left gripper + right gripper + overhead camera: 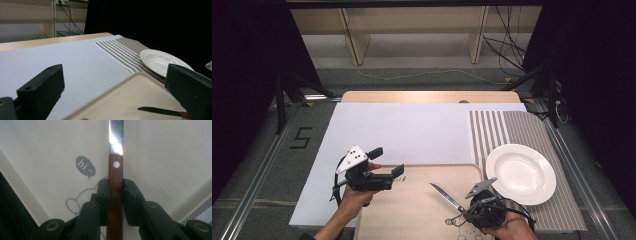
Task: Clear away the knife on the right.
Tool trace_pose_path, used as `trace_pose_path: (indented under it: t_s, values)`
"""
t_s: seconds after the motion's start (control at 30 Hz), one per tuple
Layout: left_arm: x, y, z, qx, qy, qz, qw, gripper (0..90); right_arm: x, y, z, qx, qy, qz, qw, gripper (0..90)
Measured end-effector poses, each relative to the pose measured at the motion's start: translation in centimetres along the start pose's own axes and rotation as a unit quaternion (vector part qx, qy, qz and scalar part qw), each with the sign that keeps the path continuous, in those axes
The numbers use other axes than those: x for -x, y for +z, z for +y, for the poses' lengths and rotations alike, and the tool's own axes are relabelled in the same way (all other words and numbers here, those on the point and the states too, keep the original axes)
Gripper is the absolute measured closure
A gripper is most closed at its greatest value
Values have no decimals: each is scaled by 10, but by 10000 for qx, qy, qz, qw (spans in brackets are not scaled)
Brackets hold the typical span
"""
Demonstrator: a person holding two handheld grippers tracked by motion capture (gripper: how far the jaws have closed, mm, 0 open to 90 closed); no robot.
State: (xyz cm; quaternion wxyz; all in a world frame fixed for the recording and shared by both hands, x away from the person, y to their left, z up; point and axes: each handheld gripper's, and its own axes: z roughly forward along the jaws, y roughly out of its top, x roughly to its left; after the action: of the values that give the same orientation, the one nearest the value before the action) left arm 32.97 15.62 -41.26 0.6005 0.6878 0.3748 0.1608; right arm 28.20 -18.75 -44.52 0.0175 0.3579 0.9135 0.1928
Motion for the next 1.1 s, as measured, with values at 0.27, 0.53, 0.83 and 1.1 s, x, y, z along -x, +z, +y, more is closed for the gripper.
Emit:
trace_pose_path:
  t_s: [0.27, 0.53, 0.83, 1.1]
  values:
    - [0, -1, 1, 22, 8, -15, 10000, 23, -1, 6, 0, -190, 61, -28, 9998, 771]
    - [0, -1, 0, 13, 2, -5, 10000, 23, -2, 12, -1, -360, 117, 28, 9993, 770]
    - [0, -1, 0, 13, 9, -11, 10000, 23, -3, 6, 2, -280, -10, -100, 9996, 556]
    - [1, 0, 0, 8, 5, -3, 10000, 23, -16, 1, 10, 851, -795, -2, 9932, 795]
